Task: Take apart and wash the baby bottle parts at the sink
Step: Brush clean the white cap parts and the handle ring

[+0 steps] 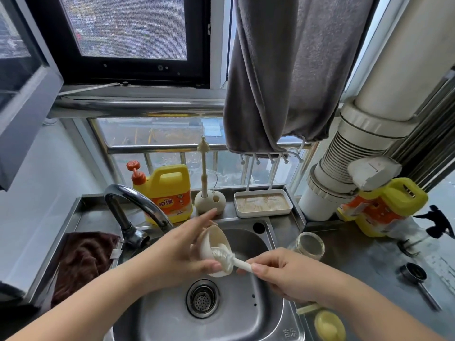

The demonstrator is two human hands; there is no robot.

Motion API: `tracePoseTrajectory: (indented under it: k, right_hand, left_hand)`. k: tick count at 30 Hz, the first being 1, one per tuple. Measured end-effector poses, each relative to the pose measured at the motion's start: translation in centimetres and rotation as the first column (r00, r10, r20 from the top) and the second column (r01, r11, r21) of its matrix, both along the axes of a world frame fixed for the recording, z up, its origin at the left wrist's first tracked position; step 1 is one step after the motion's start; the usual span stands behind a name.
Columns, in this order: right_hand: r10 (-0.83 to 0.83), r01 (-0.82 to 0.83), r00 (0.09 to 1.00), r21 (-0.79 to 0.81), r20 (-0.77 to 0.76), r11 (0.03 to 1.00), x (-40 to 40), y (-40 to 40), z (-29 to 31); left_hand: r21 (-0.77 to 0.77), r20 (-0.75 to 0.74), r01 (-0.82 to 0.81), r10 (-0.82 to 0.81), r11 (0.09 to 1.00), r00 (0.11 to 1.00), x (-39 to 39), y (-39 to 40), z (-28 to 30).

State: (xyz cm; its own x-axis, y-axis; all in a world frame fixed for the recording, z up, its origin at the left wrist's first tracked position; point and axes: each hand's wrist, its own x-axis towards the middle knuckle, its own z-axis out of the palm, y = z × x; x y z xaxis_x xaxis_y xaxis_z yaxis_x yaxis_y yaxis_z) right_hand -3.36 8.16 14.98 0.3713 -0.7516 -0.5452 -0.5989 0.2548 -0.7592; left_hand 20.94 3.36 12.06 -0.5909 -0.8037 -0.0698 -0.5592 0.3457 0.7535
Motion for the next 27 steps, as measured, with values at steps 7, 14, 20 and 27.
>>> tracePoseTrajectory:
  k: [7,14,20,27]
  right_hand:
    - [0.144,-0.150,0.987,-0.072,-0.076,0.986,0.1,0.2,0.5]
    - [0.122,-0.126,0.991,-0.100,-0.045,0.987,-0.1,0.3,-0.5]
    - [0.130,-0.139,0.986,-0.096,-0.101,0.986,0.1,0.6,0.3]
    - [-0.093,-0.535,0.769,-0.716,-0.633,0.449,-0.2,0.3,-0.6]
  left_hand:
    - [0.224,0.002,-0.026,0.027,0.974,1.000,0.1,-0.3,0.4]
    - [0.203,0.103,-0.122,0.103,0.972,0.989,0.0,-0.4,0.0]
    - [0.132,0.030,-0.043,0.039,0.990,0.999,0.0,-0.1,1.1]
    - [0.122,0.047,0.041,-0.047,0.992,0.998,-0.6,0.5,0.7]
